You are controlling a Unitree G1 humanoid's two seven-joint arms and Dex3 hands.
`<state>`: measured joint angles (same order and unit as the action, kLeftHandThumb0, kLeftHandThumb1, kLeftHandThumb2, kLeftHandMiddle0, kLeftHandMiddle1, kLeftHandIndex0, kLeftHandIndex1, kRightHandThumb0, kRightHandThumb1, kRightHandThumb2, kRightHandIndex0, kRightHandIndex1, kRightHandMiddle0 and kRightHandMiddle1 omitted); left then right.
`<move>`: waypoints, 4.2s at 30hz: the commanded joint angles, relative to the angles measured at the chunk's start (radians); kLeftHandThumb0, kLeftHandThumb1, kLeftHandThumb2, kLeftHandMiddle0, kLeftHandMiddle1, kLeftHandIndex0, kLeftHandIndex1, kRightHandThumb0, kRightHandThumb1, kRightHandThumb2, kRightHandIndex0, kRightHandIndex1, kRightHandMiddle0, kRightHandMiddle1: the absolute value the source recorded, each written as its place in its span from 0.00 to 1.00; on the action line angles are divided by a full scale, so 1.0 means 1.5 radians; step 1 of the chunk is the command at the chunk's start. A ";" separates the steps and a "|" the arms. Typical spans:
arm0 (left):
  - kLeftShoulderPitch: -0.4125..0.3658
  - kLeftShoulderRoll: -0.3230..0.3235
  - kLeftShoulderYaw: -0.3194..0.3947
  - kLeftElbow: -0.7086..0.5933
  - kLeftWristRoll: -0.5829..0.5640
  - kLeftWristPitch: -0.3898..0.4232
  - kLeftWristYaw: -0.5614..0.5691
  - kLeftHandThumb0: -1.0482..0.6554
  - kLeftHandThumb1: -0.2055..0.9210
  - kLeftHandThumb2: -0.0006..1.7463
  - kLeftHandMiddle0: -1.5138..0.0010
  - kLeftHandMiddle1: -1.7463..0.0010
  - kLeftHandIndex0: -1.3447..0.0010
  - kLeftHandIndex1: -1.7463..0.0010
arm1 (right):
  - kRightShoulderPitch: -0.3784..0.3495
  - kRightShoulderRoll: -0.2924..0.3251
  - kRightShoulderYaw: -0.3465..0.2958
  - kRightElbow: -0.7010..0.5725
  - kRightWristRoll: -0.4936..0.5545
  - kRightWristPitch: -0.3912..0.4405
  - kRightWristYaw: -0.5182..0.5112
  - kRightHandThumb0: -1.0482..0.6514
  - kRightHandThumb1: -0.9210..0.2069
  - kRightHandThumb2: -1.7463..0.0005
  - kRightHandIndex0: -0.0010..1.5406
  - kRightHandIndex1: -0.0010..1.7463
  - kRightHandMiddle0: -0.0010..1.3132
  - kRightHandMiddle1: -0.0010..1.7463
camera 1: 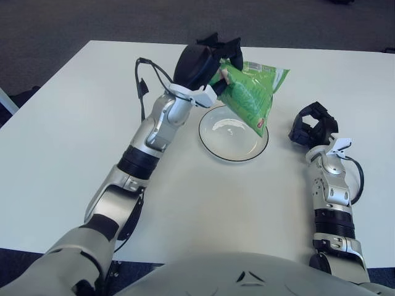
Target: Put the snack into the plate.
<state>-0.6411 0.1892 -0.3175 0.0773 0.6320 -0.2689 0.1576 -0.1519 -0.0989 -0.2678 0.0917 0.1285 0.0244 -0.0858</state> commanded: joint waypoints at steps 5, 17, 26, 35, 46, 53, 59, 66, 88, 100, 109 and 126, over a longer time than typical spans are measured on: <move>0.023 -0.008 -0.007 -0.005 -0.016 -0.009 -0.022 0.98 0.19 0.97 0.42 0.00 0.14 0.00 | 0.064 0.025 0.004 0.025 0.000 0.010 -0.006 0.33 0.55 0.23 0.83 1.00 0.48 1.00; 0.061 -0.017 -0.029 -0.006 -0.015 -0.024 -0.036 0.98 0.19 0.97 0.42 0.00 0.16 0.00 | 0.065 0.028 0.006 0.014 0.001 0.028 -0.016 0.33 0.55 0.23 0.83 1.00 0.48 1.00; 0.078 -0.015 -0.037 0.007 -0.022 -0.037 -0.055 0.97 0.21 0.95 0.44 0.00 0.17 0.00 | 0.069 0.029 0.010 0.004 0.004 0.033 -0.015 0.33 0.55 0.24 0.82 1.00 0.48 1.00; 0.115 -0.002 -0.045 0.006 -0.007 -0.048 -0.062 0.96 0.23 0.94 0.45 0.00 0.19 0.00 | 0.070 0.031 0.011 0.000 0.005 0.037 -0.017 0.33 0.54 0.24 0.82 1.00 0.47 1.00; 0.155 0.012 -0.058 0.005 0.010 -0.051 -0.068 0.96 0.24 0.93 0.45 0.00 0.20 0.00 | 0.066 0.032 0.013 -0.001 0.004 0.042 -0.025 0.33 0.54 0.24 0.83 1.00 0.47 1.00; 0.165 0.028 -0.064 0.001 -0.009 -0.056 -0.108 0.95 0.25 0.92 0.47 0.00 0.25 0.00 | 0.065 0.032 0.013 0.001 0.005 0.042 -0.026 0.33 0.55 0.24 0.83 1.00 0.48 1.00; 0.169 0.050 -0.072 -0.023 0.014 -0.021 -0.152 0.88 0.28 0.90 0.50 0.00 0.34 0.00 | 0.065 0.031 0.015 0.003 0.003 0.041 -0.026 0.33 0.55 0.23 0.83 1.00 0.48 1.00; 0.163 0.111 -0.085 -0.065 -0.037 -0.014 -0.296 0.63 0.51 0.72 0.69 0.00 0.66 0.00 | 0.064 0.029 0.018 0.005 0.003 0.042 -0.025 0.33 0.55 0.23 0.83 1.00 0.48 1.00; 0.166 0.227 -0.061 -0.130 -0.218 -0.056 -0.513 0.17 0.66 0.46 0.99 0.66 1.00 0.99 | 0.059 0.029 0.015 0.011 0.007 0.049 -0.025 0.33 0.55 0.23 0.83 1.00 0.48 1.00; 0.140 0.256 -0.043 -0.150 -0.227 -0.024 -0.585 0.05 0.79 0.30 1.00 1.00 1.00 1.00 | 0.053 0.028 0.016 0.024 0.003 0.041 -0.027 0.33 0.56 0.23 0.83 1.00 0.48 1.00; 0.150 0.235 -0.026 -0.148 -0.209 -0.007 -0.550 0.00 0.97 0.15 1.00 1.00 1.00 1.00 | 0.050 0.028 0.016 0.030 0.002 0.038 -0.027 0.33 0.56 0.23 0.83 1.00 0.49 1.00; 0.199 0.170 0.037 -0.102 -0.320 -0.070 -0.477 0.00 0.98 0.12 1.00 1.00 1.00 1.00 | 0.047 0.029 0.017 0.040 0.005 0.030 -0.024 0.33 0.56 0.22 0.83 1.00 0.49 1.00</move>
<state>-0.3594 0.4541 -0.2904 -0.0990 0.1870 -0.3390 -0.5777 -0.1592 -0.0907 -0.2410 0.0889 0.1319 0.0663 -0.1207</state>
